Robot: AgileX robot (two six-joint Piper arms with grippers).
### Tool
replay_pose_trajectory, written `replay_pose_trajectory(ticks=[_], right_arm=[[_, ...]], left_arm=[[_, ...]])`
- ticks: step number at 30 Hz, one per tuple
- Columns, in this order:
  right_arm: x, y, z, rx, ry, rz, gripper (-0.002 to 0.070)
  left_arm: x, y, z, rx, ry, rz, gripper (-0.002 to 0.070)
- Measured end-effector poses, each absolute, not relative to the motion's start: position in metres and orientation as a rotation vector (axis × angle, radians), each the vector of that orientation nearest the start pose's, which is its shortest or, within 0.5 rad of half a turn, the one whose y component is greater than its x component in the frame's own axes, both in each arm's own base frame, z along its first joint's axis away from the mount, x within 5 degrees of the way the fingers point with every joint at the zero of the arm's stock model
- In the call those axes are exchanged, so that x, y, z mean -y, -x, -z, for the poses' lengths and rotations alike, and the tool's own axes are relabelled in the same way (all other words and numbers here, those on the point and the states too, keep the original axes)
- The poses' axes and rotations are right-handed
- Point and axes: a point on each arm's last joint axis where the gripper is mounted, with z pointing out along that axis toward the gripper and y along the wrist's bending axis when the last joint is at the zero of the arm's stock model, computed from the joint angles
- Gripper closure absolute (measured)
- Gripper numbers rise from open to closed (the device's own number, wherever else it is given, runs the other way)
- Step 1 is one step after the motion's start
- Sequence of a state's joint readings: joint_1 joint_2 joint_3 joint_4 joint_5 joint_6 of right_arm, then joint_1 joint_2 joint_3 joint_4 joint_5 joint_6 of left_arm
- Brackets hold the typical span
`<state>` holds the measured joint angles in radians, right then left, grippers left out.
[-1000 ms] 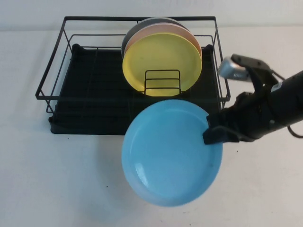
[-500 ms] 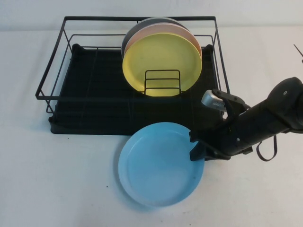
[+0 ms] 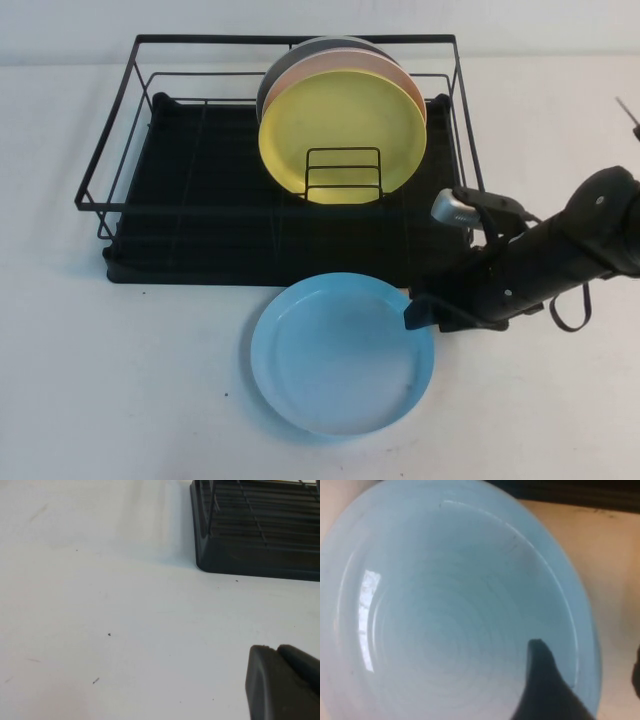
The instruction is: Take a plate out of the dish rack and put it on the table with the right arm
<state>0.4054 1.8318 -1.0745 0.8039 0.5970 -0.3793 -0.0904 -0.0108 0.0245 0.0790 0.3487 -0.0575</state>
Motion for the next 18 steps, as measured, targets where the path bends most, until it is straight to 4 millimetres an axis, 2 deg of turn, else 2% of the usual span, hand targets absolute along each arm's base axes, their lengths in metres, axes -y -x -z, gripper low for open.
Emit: replay_pose_trajectory(ticks=[2, 4, 7, 9, 14, 18], right_arm=[[-0.17, -0.314, -0.181, -2.736, 0.252, -0.772, 0.036], [-0.167, -0.309, -0.195, -2.716, 0.291, -0.774, 0.0429], [-0.161, -0.296, -0.23, -2.648, 0.4, -0.759, 0.0592], [-0.155, -0.282, -0.257, -2.591, 0.47, -0.752, 0.065], [-0.141, -0.243, -0.316, -2.434, 0.578, -0.748, 0.0687], [-0.128, -0.21, -0.344, -2.382, 0.704, -0.713, 0.0692]], left_arm=[[0.002, -0.053, -0.174, -1.843, -0.08, 0.027, 0.068], [0.002, -0.053, -0.174, -1.843, -0.08, 0.027, 0.068], [0.002, -0.053, -0.174, -1.843, -0.08, 0.027, 0.068], [0.002, -0.053, -0.174, -1.843, -0.08, 0.027, 0.068], [0.002, -0.053, -0.174, -1.843, -0.08, 0.027, 0.068], [0.002, -0.053, -0.174, -1.843, -0.08, 0.027, 0.068]])
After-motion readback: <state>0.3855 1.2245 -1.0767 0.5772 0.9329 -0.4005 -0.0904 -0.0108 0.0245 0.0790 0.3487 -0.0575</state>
